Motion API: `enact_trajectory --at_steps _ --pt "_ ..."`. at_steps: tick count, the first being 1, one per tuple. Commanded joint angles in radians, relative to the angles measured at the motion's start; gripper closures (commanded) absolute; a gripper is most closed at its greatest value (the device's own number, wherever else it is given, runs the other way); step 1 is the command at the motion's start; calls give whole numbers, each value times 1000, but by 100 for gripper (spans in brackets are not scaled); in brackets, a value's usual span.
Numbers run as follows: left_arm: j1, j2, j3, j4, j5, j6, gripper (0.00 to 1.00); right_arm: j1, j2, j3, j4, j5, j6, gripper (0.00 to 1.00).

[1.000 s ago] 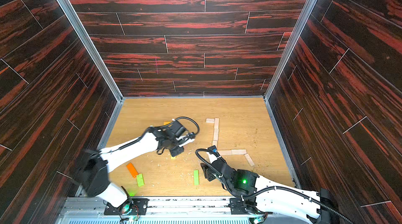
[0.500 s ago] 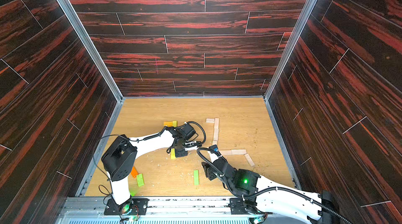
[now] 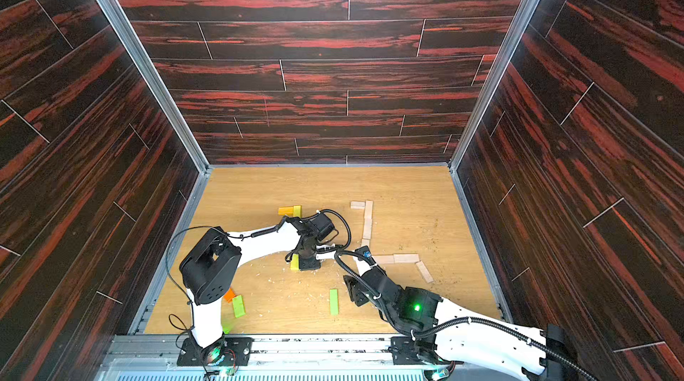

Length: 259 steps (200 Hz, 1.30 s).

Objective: Assemble a giraffe with building blocks
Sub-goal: Assemble the building block at the center of the board.

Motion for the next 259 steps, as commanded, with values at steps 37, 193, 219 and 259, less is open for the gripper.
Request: enact_trajectory --at_steps 37,193,219,259 --pt "-6 -4 9 -39 5 27 45 -8 26 4 14 -8 -3 37" --pt "-6 13 7 -72 -43 61 62 -17 39 3 25 -19 -4 37" --pt "-6 14 6 -73 -43 62 62 -16 41 3 27 -22 -5 37" --pt "-5 18 11 -90 -43 55 61 -18 45 5 30 -25 -5 37"
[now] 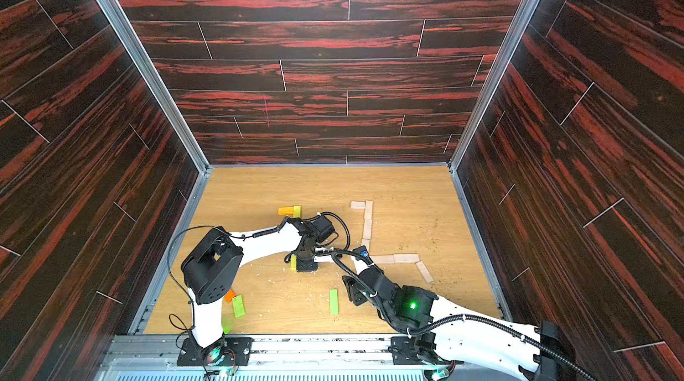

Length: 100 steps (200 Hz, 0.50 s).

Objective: Assemble a giraffe with building blocks
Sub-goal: Assemble the building block at the center of the board.

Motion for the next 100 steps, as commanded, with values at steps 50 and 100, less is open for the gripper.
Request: enact_trajectory --at_steps 50,100 --pt "-1 8 12 -57 -11 29 61 -9 8 3 13 -8 -3 37" --pt "-2 8 14 -61 -13 32 61 -9 8 3 12 -8 -1 37"
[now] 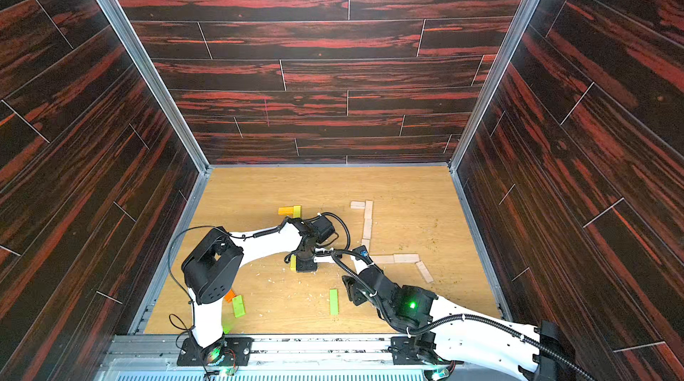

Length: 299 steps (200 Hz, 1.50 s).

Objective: Assemble a giraffe with building blocks
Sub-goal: Assemble the building block at the center of the board, then pick up the building block from the center of the board.

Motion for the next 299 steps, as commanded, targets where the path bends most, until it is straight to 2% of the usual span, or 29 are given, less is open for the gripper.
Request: enact_trajectory --at_steps 1,84,86,87,89,99,101,105,156,172,192,212,225,240,251,258,269,299 --pt "-1 6 12 -47 -5 31 61 -4 6 3 9 -1 -1 37" --pt "-2 -40 11 -8 -3 25 40 -7 14 3 17 -6 -4 37" --pt "-2 -42 12 -7 -1 26 39 -6 15 3 17 -6 -4 37" --pt "-1 -43 11 -6 -1 25 30 -7 14 3 18 -6 -4 37" --pt "-1 -46 11 -6 0 24 21 -6 15 3 18 -7 -4 37" --pt "-3 -60 11 1 4 20 18 -7 17 3 20 -8 -4 37" --pt "-3 -64 11 0 7 20 8 -6 17 3 19 -8 -4 37" --pt "-2 -68 12 0 11 19 1 -7 17 3 21 -9 -5 37" --pt "-6 -204 -22 46 13 -34 0 -6 6 11 19 -15 -11 37" --pt "-6 -318 -60 76 -23 -103 0 -7 -9 12 15 -14 -15 38" --pt "-6 -449 -113 105 -148 -253 0 -6 -27 9 18 -14 -22 38" --pt "-5 -580 -157 93 -350 -492 0 -6 -28 1 36 -23 -29 38" --pt "8 -654 -173 57 -517 -717 0 -7 -17 -9 61 -37 -30 38" --pt "77 -690 -142 -118 -589 -1051 2 -7 3 -22 99 -60 -27 38" --pt "141 -687 -114 -324 -602 -1342 2 -7 18 -34 137 -81 -23 38" --pt "176 -689 -118 -454 -568 -1505 2 -7 29 -41 161 -95 -22 38" --pt "199 -713 -163 -575 -545 -1698 3 -7 44 -52 197 -118 -15 38" --pt "214 -894 -388 -553 -444 -1926 3 -6 72 -76 269 -162 4 38"
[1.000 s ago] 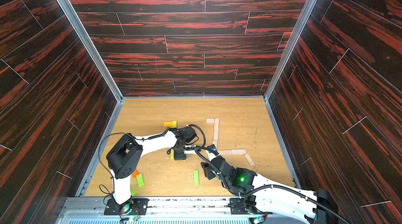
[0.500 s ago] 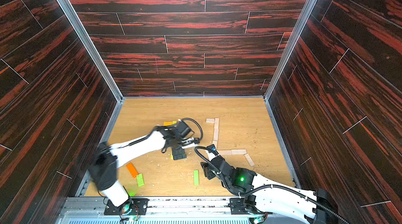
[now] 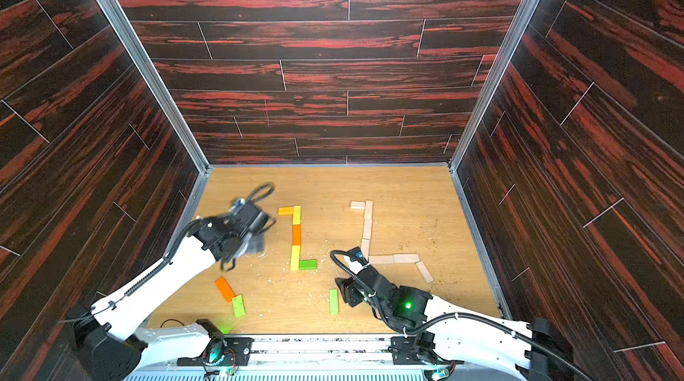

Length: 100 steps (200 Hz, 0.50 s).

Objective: Assemble a giraffe with building blocks
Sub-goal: Pick up the building block from the center of the board.

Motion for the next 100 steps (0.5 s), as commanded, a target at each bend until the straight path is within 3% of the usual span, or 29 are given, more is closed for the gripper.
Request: enact_trajectory --at_steps 1,38,67,100 --pt "5 -138 -137 -181 43 -423 3 -1 16 -20 97 -52 22 38" --pt "32 -344 -316 -177 25 -651 7 1 13 -48 151 -83 39 38" --pt "81 -392 -408 -91 29 -683 6 1 1 -71 170 -93 47 38" --pt "180 -332 -502 88 95 -664 15 2 -22 -82 145 -93 45 38"
